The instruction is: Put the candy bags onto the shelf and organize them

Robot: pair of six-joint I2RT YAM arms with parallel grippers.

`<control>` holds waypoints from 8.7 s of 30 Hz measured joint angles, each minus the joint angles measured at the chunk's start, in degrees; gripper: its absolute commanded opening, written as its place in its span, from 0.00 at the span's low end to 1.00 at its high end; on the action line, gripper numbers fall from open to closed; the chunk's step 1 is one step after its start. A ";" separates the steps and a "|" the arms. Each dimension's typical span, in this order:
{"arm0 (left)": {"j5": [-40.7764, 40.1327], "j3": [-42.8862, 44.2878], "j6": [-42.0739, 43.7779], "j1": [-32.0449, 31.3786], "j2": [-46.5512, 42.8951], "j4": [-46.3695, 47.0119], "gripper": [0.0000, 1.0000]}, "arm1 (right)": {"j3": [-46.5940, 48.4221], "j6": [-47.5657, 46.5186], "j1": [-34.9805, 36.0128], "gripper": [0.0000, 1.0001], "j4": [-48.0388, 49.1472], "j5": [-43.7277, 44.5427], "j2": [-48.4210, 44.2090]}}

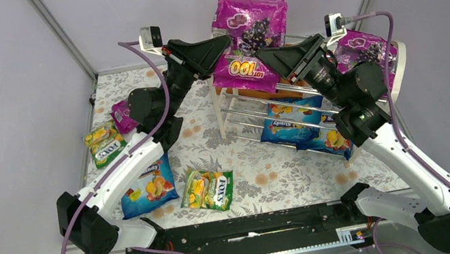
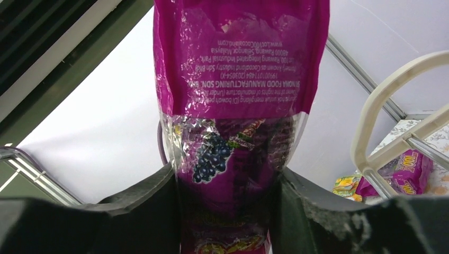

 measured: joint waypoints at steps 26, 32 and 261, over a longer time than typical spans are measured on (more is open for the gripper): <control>-7.37 4.46 23.96 0.00 -11.89 -41.46 0.99 | 9.22 -9.14 0.07 0.28 -38.36 17.75 -6.84; -13.14 5.07 35.60 0.07 -19.85 -50.82 0.99 | 21.42 -15.69 0.07 0.28 -52.35 23.15 -2.71; 16.85 -16.00 27.71 50.60 -12.07 -50.64 0.00 | -2.82 -29.14 -0.44 1.00 -54.40 -2.86 -27.21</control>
